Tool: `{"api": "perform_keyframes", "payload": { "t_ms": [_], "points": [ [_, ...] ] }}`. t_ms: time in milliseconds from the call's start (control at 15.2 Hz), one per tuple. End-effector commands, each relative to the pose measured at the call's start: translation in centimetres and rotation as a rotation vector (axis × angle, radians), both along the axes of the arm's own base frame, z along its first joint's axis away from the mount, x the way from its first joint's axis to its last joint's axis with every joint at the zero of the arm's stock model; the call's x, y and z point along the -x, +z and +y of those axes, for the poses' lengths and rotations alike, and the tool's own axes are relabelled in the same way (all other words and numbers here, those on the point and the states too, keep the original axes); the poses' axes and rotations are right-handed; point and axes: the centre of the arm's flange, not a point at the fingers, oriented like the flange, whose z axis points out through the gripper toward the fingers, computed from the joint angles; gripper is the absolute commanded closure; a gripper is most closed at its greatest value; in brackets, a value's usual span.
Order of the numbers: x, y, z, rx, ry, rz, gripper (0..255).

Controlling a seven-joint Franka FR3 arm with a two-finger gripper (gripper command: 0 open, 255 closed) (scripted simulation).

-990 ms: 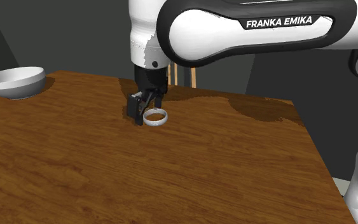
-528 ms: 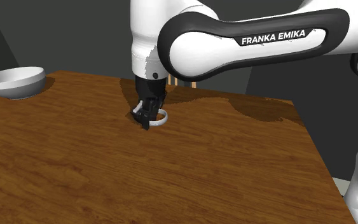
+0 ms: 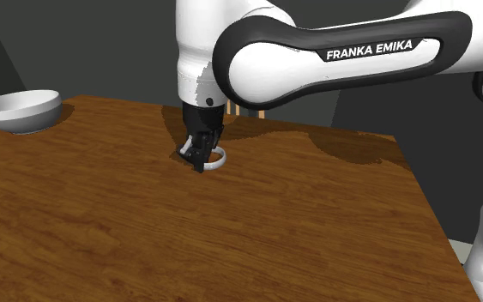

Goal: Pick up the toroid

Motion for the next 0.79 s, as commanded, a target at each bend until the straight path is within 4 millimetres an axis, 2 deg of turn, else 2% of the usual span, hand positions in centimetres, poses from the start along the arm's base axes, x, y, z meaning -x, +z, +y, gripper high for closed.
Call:
{"api": "perform_keyframes", "payload": {
  "t_ms": [0, 726],
  "points": [
    [0.0, 0.4, 0.0, 0.001, 0.0, 0.001, 255],
    [0.0, 6.2, 0.0, 0.001, 0.0, 0.001, 255]
  ]
}}
